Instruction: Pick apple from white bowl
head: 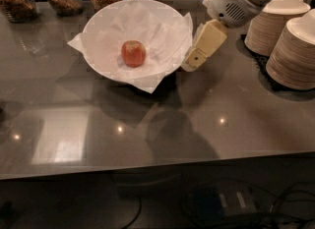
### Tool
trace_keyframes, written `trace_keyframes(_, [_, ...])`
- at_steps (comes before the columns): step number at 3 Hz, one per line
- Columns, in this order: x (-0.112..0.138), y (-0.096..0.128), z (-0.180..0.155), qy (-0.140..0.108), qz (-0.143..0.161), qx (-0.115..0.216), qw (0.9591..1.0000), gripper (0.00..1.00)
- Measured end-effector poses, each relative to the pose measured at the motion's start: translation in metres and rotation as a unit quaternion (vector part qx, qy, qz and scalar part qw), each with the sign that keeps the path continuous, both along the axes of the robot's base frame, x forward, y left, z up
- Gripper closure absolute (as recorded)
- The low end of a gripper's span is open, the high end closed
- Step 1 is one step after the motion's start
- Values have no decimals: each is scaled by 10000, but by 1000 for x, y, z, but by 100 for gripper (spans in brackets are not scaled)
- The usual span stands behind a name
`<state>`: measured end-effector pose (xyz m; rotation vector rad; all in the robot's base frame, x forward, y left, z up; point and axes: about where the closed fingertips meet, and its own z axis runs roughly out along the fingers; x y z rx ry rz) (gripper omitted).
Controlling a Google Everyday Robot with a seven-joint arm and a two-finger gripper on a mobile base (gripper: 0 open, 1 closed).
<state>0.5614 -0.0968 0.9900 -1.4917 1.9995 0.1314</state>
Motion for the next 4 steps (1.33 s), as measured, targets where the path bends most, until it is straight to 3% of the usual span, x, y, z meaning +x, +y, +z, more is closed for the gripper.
trace_keyframes(1, [41,48,2,-91,-39,541,9985,0])
trace_keyframes(2, [79,105,1,0,70,1115,9937,0])
trace_keyframes(4, [88,113,-13,-124,179,1259,9918,0])
